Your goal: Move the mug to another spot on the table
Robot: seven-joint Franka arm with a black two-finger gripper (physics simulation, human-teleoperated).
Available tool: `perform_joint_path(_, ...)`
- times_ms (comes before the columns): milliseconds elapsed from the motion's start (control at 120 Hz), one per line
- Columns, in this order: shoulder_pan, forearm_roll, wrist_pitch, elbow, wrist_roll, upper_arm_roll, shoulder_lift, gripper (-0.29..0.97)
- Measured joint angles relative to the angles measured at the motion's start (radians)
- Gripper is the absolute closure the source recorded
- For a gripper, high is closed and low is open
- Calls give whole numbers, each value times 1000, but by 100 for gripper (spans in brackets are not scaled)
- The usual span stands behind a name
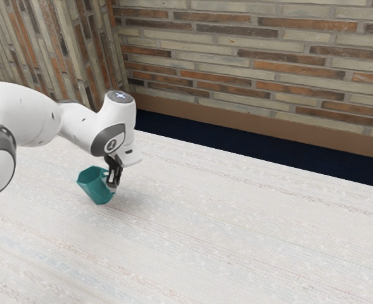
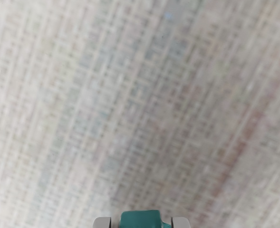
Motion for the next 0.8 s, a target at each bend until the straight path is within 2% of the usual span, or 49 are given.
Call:
perform_joint_path(200,-59,70,-91,0,-31,1,-5,64)
perform_joint_path(650,-244,281,-324,4,-162,2,-16,67)
perform_joint_path(800,-291,322,-369,18,-202,2,-13,67)
